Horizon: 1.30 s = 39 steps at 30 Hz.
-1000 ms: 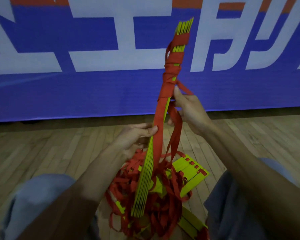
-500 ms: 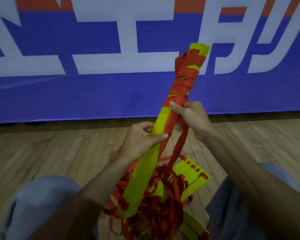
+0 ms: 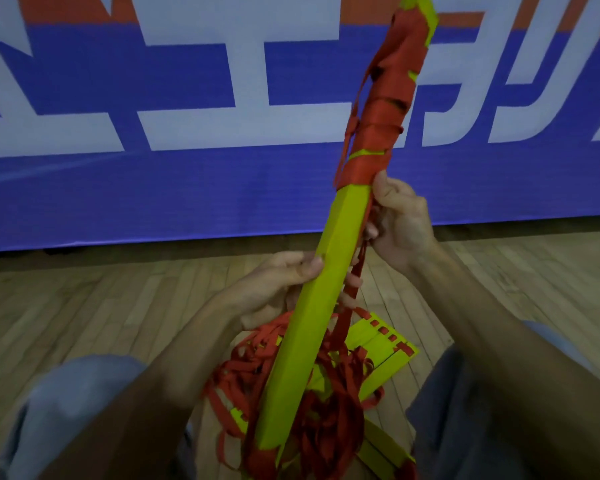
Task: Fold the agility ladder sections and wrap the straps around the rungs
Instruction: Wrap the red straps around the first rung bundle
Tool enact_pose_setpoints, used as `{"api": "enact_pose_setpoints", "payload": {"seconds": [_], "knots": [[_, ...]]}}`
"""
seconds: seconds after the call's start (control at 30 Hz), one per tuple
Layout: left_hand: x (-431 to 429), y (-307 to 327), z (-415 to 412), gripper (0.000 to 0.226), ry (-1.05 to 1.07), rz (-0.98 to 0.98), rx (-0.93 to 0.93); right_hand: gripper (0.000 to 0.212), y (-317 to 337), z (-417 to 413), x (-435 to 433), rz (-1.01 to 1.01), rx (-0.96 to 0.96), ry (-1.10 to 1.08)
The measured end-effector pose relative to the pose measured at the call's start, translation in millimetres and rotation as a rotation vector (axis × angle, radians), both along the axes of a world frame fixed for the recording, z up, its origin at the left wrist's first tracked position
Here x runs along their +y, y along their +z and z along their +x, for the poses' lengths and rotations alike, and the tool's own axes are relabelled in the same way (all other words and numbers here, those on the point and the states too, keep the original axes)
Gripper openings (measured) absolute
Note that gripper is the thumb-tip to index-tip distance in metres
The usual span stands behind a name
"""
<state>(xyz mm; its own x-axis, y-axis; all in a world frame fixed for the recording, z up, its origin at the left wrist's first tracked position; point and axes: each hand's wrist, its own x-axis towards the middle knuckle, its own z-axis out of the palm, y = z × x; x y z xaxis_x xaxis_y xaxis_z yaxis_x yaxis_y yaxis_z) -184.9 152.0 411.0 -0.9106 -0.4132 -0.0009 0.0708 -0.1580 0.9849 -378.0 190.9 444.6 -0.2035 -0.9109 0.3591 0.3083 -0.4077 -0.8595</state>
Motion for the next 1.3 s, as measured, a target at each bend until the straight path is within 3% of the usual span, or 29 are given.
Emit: {"api": "enact_pose_setpoints", "payload": {"seconds": [0.1,0.2,0.3,0.43,0.6,0.83,0.9,1.03,1.13,1.3], "knots": [[4.5,0.0,-3.4,0.065,0.007,0.061,0.018,0.063,-1.7,0.7,-2.2,-0.008,0.015,0.026],[4.4,-5.3,-6.9,0.052,0.092,0.021,0.003,0.061,-2.2,2.0,-3.3,-0.007,-0.006,0.02],[3.6,-4.9,-6.4,0.029,0.194,-0.007,-0.01,0.078,-0.5,4.6,-2.6,-0.002,0.088,-0.092],[1.7,-3.2,-3.0,0.032,0.358,-0.059,-0.037,0.059,-1.4,6.4,-1.5,0.029,0.362,-0.213],[5.2,-1.6,-6.1,0.027,0.518,-0.103,-0.091,0.042,-1.1,12.1,-0.7,0.125,0.522,-0.289],[3.4,-15.1,-15.7,0.021,0.809,-0.654,-0.295,0.039,-9.1,16.2,-5.8,0.319,0.542,-0.29],[2.3,-18.1,-16.9,0.021,0.84,-0.711,-0.344,0.035,-10.7,17.0,-5.4,0.345,0.546,-0.302],[6.7,-20.9,-20.0,0.028,0.839,-0.64,-0.371,0.033,-11.8,19.0,-4.9,0.37,0.602,-0.331],[8.3,-18.3,-22.6,0.036,0.823,-0.56,-0.346,0.032,-8.8,18.3,-4.5,0.313,0.523,-0.363],[4.6,-3.7,-19.3,0.046,0.577,-0.309,-0.21,0.026,-1.8,16.2,-3.6,0.162,0.395,-0.355]]}}
